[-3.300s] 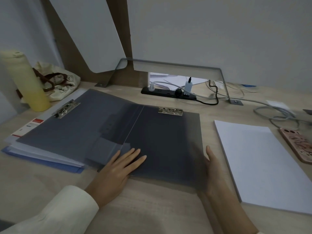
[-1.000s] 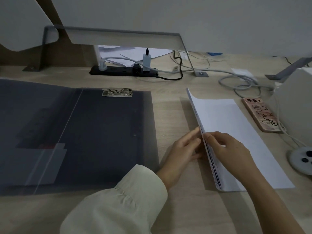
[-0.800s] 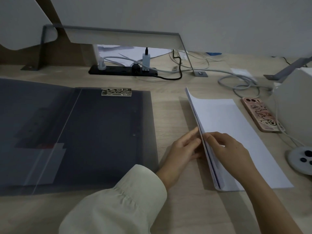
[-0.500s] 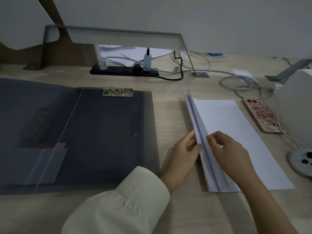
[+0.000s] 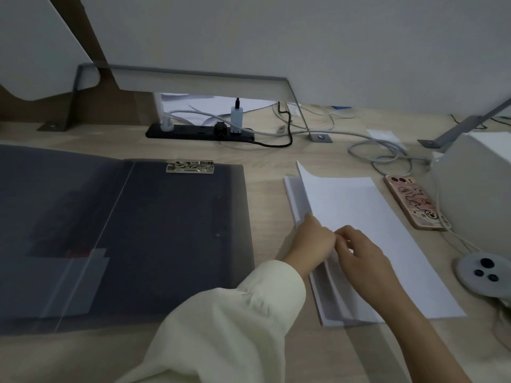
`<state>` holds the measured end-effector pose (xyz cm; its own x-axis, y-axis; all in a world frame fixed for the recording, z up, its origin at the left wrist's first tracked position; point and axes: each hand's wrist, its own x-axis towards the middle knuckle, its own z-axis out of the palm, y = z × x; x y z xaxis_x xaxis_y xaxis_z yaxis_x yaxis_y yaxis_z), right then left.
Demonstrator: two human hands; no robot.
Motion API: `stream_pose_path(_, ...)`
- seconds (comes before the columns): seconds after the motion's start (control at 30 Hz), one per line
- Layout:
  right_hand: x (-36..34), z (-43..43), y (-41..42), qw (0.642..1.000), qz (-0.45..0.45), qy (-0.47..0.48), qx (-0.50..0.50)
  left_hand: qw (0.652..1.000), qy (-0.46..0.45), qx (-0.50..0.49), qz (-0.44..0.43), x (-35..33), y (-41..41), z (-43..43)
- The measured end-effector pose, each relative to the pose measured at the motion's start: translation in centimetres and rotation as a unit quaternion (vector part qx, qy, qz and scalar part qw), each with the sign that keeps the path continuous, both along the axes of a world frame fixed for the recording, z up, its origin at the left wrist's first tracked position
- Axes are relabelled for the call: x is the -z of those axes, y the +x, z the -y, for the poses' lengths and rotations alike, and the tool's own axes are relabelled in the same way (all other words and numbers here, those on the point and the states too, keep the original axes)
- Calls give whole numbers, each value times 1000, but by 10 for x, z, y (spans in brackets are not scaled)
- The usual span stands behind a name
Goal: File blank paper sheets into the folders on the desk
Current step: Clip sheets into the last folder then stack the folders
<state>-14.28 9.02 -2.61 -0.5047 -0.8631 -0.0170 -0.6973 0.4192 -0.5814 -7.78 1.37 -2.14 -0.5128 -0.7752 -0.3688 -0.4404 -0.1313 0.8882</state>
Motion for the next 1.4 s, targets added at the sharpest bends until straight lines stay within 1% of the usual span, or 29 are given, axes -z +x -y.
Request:
stream_pose_path(0.1,-9,-3,-4,999,40,-31,7,999,-26,-22,-22,-2,11,2)
stream_pose_path(0.23,-24,0,-15,993,52,-67,86,993,-53,-54,-92,-26,56,10)
stream_pose_path(0.27,-28,2,-15,989,70,-73,106,991,-62,-63,-106,-32,72,13)
stream_pose_path(0.33,-34,8,-9,975,157,-91,131,987,-69,-75,-124,-42,109,18)
stream_pose_path(0.4,-38,15,6,951,265,-97,125,985,-65,-92,-130,-49,145,22)
stream_pose_path(0.43,-40,20,16,940,311,-95,106,985,-64,-101,-124,-51,162,23)
stream_pose_path(0.5,-42,28,43,928,354,-98,60,985,-57,-125,-100,-50,191,28)
stream_pose_path(0.6,-30,47,81,930,355,-87,21,982,-43,-179,-43,-41,227,38)
stream_pose_path(0.7,-18,62,107,938,346,-20,-12,974,-33,-223,9,-30,260,52)
stream_pose_path(0.77,-11,68,112,949,308,42,-53,972,-22,-232,39,-22,274,61)
stream_pose_path(0.83,-10,74,114,968,220,77,-96,970,-3,-233,67,-13,287,67)
stream_pose_path(0.9,-14,84,112,986,99,68,-112,972,18,-226,68,-2,296,70)
stream_pose_path(0.93,-20,91,112,990,48,56,-118,973,27,-225,52,3,300,71)
stream_pose_path(0.97,-25,100,113,991,18,40,-127,973,36,-227,35,5,302,72)
stream_pose_path(1.0,-29,111,117,990,-2,27,-139,972,40,-232,18,8,302,73)
stream_pose_path(1.1,-35,151,135,980,-47,0,-194,970,40,-239,10,14,300,80)
stream_pose_path(1.2,-25,195,158,968,-88,0,-236,970,48,-237,6,20,295,86)
stream_pose_path(1.3,-5,232,170,958,-118,3,-261,972,52,-228,1,24,293,88)
stream_pose_path(1.4,9,254,175,951,-160,5,-266,972,47,-229,-12,28,293,88)
